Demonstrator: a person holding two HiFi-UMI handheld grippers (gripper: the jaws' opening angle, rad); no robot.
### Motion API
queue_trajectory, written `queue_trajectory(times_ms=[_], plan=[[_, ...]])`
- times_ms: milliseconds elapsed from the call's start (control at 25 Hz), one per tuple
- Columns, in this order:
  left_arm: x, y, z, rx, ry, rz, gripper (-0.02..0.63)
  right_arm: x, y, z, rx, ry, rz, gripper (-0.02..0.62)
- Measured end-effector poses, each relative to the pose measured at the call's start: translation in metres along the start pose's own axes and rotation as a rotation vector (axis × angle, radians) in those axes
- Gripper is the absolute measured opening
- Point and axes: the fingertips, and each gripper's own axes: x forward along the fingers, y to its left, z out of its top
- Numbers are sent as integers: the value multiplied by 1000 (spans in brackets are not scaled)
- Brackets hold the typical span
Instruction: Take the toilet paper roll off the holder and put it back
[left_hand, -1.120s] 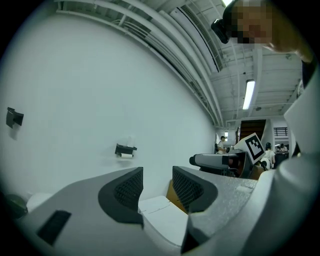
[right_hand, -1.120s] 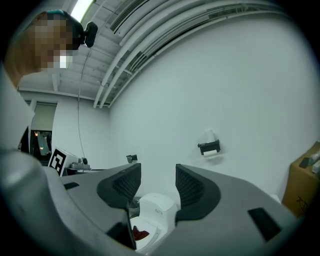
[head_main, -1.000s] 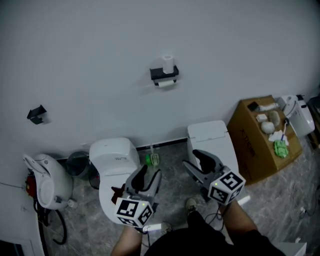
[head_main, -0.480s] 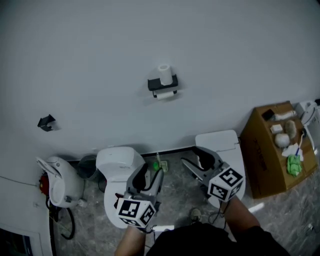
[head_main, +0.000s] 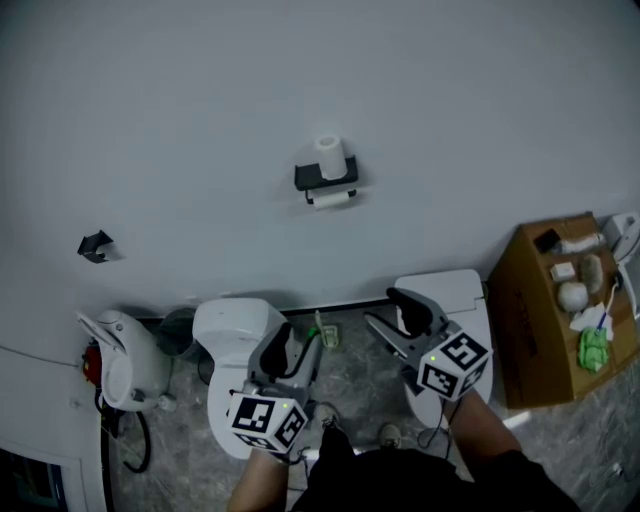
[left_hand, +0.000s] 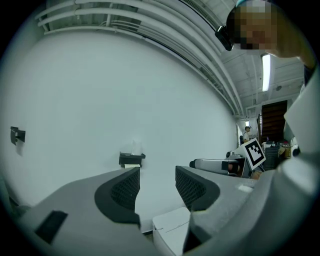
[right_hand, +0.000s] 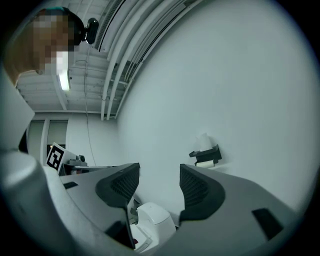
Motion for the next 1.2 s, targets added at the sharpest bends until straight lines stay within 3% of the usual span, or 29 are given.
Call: queue_trajectory(times_ms=[320, 840, 1200], plan=[[43, 56, -1, -21, -11, -64, 207, 56, -27, -1, -30, 14, -70, 249], [108, 208, 29, -34, -35, -211, 210, 211, -61, 25, -71, -51, -256, 299], [147, 244, 33, -64, -42, -229, 210, 252, -103, 40, -116, -43, -309, 333]])
